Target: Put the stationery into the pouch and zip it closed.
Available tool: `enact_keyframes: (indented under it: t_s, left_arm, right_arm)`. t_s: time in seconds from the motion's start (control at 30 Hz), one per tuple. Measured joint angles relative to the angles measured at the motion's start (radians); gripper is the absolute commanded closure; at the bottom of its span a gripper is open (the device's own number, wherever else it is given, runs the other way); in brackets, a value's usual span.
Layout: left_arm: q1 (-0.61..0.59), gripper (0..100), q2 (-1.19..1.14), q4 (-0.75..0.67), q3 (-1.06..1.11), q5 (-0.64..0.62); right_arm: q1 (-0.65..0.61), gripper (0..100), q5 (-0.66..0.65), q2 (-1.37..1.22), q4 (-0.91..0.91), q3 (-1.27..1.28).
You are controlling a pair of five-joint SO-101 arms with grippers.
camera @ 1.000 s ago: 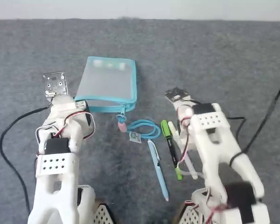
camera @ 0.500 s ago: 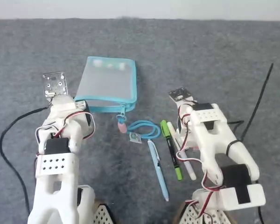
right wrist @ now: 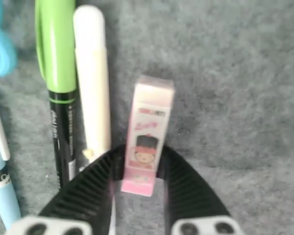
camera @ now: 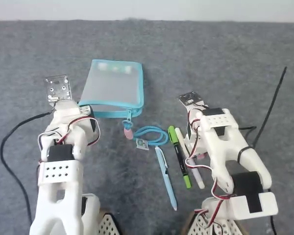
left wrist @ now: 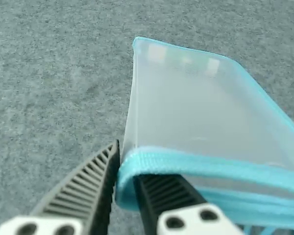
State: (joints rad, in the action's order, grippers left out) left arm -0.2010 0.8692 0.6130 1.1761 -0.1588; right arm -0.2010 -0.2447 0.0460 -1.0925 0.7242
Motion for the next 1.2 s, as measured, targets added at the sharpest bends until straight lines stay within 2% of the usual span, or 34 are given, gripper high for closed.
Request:
enact_keyframes:
  t_s: [0.23, 0.5, 0.63, 0.77, 1.07, 1.2]
  left_arm:
    - [0.026, 99, 0.0, 0.0, 0.0, 0.0]
    - [0.137, 99, 0.0, 0.0, 0.04, 0.0]
    - [0.213, 99, 0.002, -0.005, 0.068, 0.0]
    - [0.288, 99, 0.002, -0.058, 0.103, 0.0]
    - [0.379, 99, 0.002, -0.066, 0.103, 0.0]
    - [0.402, 99, 0.002, -0.066, 0.103, 0.0]
  right_arm:
    - [0.0, 99.3, 0.0, 0.028, -0.081, -0.026]
    - [-0.012, 99.3, -0.066, 0.388, -0.388, -0.163]
    - [-0.104, 99.3, -0.107, 0.543, -0.545, -0.253]
    - [-0.238, 99.3, -0.118, 0.588, -0.646, -0.318]
    - [-0.457, 99.3, -0.121, 0.592, -0.66, -0.376]
    - [-0.47, 99.3, -0.104, 0.485, -0.655, -0.41]
